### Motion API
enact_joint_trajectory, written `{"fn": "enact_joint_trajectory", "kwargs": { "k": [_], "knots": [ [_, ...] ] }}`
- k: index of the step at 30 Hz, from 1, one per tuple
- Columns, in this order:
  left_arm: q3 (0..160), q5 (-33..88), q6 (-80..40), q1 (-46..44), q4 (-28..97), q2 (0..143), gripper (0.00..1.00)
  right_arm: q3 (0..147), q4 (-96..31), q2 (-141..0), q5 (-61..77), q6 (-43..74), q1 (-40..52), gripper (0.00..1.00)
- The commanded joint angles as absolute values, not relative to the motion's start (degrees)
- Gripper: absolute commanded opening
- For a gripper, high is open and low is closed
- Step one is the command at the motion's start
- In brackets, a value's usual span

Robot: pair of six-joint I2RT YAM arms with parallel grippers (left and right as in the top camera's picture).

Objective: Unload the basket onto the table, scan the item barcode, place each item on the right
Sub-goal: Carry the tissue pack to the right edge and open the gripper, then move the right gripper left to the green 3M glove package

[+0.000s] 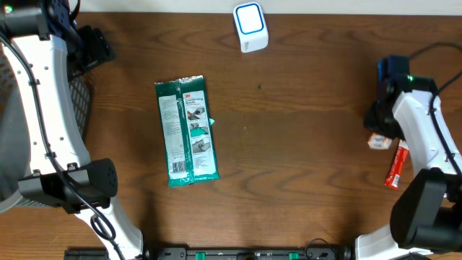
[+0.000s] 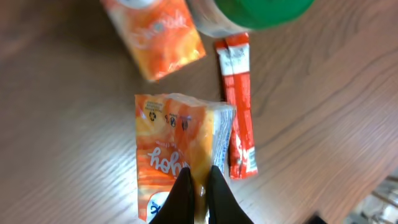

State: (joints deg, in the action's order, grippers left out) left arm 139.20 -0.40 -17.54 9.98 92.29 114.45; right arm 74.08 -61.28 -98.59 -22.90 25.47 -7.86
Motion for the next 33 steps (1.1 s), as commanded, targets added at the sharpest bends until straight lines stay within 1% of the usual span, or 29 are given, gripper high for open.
{"fn": "enact_joint_trajectory", "kwargs": {
  "k": [1, 3, 4, 5, 6, 7, 8, 10, 11, 21, 23, 26, 33],
  "knots": [
    [139.44, -1.13, -16.75, 10.22, 95.53, 114.87, 0.82, 69.71, -58.54, -97.62, -23.68, 26.3, -9.78, 0.01],
    [139.44, -1.13, -16.75, 10.22, 95.53, 114.87, 0.82, 68.34, -57.36, -97.6, -23.68, 26.26, -10.11, 0.02],
    [139.44, -1.13, -16.75, 10.22, 95.53, 114.87, 0.82, 68.03, -57.04, -97.6, -23.68, 26.15, -10.13, 0.04],
    [139.44, -1.13, -16.75, 10.22, 95.53, 114.87, 0.82, 67.9, -56.73, -97.6, -23.68, 26.06, -10.13, 0.1],
    [139.44, -1.13, -16.75, 10.22, 95.53, 114.87, 0.82, 67.88, -56.58, -97.6, -23.66, 26.06, -10.13, 0.25],
    [139.44, -1.13, -16.75, 10.22, 95.53, 114.87, 0.82, 67.85, -56.51, -97.6, -23.66, 26.06, -10.13, 0.46],
    [139.44, -1.13, -16.75, 10.22, 95.53, 114.87, 0.83, 67.85, -56.49, -97.6, -23.68, 26.06, -10.11, 0.73],
    [139.44, -1.13, -16.75, 10.22, 95.53, 114.87, 0.82, 67.85, -56.49, -97.6, -23.68, 26.06, -10.11, 0.95],
    [139.44, -1.13, -16.75, 10.22, 95.53, 114.87, 0.82, 67.88, -56.49, -97.6, -23.68, 26.06, -10.11, 0.99],
    [139.44, -1.13, -16.75, 10.22, 95.53, 114.87, 0.82, 67.85, -56.14, -97.6, -23.09, 26.06, -10.09, 0.99],
    [139.44, -1.13, -16.75, 10.22, 95.53, 114.87, 0.82, 67.88, -56.1, -97.6, -19.97, 25.36, -10.09, 0.99],
    [139.44, -1.13, -16.75, 10.22, 95.53, 114.87, 0.82, 67.88, -56.1, -97.6, -12.73, 20.91, -10.09, 0.99],
    [139.44, -1.13, -16.75, 10.22, 95.53, 114.87, 0.82, 67.88, -54.08, -97.6, 8.95, 10.02, -8.23, 0.97]
  ]
}}
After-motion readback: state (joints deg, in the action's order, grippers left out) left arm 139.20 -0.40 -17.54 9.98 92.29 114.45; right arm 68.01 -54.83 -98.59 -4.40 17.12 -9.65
